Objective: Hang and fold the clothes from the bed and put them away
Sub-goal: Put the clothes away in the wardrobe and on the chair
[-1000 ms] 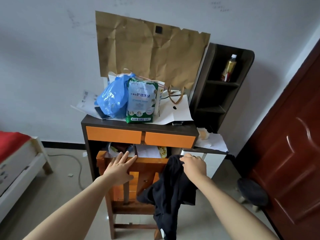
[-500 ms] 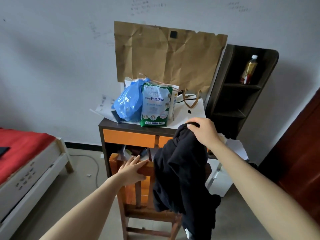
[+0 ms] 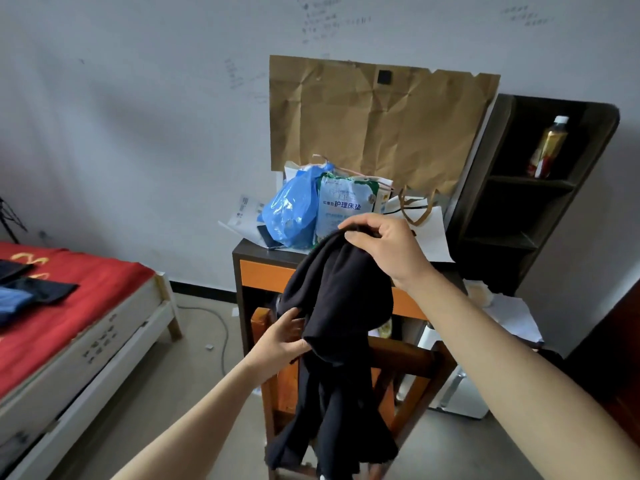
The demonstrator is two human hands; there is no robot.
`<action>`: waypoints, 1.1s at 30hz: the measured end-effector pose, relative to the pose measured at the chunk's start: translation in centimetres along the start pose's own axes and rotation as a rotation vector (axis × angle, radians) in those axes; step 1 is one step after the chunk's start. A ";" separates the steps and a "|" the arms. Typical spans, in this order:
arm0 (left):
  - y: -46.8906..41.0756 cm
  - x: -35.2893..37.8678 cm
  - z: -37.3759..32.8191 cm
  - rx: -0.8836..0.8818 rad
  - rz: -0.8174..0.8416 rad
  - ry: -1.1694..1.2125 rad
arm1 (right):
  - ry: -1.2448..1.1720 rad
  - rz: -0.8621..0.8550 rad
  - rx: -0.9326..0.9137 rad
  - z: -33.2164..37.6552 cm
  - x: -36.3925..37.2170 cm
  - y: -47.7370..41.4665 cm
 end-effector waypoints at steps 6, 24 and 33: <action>5.3 -10.1 -0.7 0.121 -0.611 0.162 | -0.351 0.157 -0.078 4.3 6.1 -2.1; 21.1 -22.9 -2.2 0.067 -0.780 0.240 | -0.754 1.058 0.028 9.9 33.1 -0.6; 34.4 -31.8 0.9 -0.057 -1.125 0.111 | -0.777 1.344 0.046 15.4 47.6 4.9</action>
Point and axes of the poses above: each hand's wrist, its own y-axis away from the middle knuckle, its own x-axis out of the palm, z = x × y, the point moved 10 cm from there along -y, towards the middle knuckle, and after that the axes turned 2 degrees about -y, right-handed, at the moved point
